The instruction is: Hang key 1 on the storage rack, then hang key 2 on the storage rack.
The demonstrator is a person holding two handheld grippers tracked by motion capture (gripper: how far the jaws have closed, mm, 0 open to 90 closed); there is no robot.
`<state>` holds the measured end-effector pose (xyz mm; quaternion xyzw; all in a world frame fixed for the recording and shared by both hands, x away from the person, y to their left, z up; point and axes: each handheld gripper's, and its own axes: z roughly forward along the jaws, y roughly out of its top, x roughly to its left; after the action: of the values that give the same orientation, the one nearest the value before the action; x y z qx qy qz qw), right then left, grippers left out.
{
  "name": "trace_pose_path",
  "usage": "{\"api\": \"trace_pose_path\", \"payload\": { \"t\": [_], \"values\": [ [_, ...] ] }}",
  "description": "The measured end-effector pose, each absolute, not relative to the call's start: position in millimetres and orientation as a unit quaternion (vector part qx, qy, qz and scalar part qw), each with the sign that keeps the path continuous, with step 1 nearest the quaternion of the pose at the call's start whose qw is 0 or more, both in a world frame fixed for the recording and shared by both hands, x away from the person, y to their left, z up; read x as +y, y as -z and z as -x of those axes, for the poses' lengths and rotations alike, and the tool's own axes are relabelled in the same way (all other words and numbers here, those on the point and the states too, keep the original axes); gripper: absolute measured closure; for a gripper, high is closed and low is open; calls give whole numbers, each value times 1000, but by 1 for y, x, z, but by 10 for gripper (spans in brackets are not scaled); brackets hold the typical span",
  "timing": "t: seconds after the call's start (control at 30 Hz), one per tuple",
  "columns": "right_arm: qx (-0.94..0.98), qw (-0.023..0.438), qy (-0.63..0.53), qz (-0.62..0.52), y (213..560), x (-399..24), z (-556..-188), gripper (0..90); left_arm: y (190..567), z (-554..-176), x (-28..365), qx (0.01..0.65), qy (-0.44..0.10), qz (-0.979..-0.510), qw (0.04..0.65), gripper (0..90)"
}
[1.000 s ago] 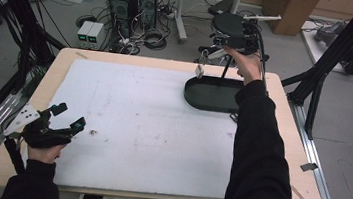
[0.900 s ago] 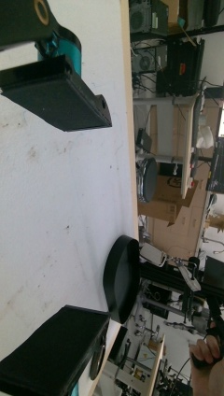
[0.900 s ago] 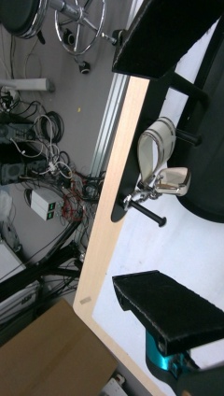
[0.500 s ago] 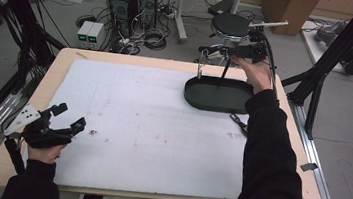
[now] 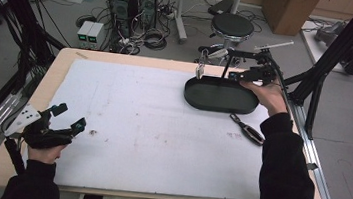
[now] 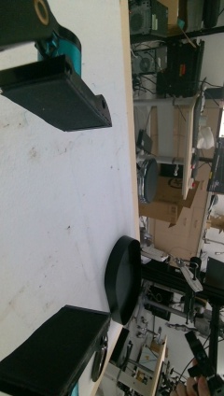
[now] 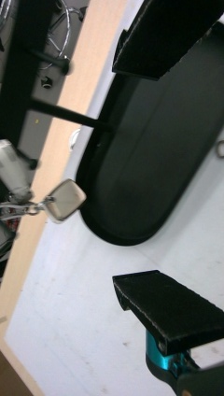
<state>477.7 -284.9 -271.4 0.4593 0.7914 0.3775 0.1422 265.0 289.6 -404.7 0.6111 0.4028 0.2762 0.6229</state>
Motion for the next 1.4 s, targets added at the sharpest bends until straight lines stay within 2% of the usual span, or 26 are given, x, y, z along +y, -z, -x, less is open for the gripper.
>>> {"api": "trace_pose_path", "payload": {
  "t": [0.53,1.4],
  "values": [
    [785,144,-365,-479,292,-330,-446,7,405,-269,287,402,-274,-613,622,74],
    [783,132,-333,-509,345,-364,-438,7,405,-267,286,402,-275,-616,619,74]
  ]
}}
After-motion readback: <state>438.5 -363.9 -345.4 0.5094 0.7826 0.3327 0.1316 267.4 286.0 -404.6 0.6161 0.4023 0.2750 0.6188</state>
